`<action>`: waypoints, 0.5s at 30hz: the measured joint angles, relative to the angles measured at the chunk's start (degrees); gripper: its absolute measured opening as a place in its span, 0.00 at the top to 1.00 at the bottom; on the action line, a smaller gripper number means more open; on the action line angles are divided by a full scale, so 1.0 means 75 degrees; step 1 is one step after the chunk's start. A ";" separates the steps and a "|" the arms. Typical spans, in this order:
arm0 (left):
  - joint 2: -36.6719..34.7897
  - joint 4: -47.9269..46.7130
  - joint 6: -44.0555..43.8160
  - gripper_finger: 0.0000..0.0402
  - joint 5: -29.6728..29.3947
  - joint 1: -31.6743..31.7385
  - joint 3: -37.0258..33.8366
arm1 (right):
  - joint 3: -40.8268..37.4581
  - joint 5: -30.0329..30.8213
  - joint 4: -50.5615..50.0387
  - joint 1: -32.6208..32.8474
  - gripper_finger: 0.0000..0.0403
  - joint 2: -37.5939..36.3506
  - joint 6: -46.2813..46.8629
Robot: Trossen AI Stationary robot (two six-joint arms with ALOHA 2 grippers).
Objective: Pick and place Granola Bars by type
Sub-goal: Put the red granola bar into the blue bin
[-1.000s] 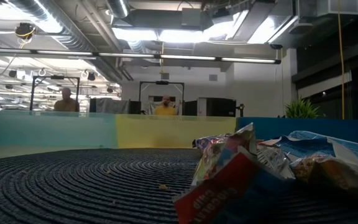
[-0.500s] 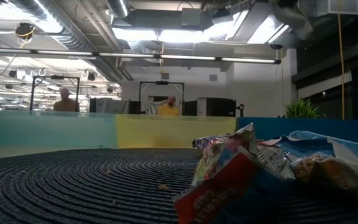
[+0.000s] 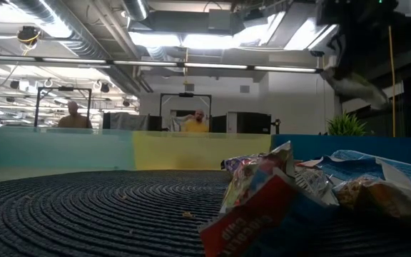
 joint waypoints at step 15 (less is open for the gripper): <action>0.0000 -0.0052 0.0006 0.86 -0.0006 0.0005 0.0000 | -0.0885 -0.0283 0.1098 -0.0855 0.96 0.1027 -0.1055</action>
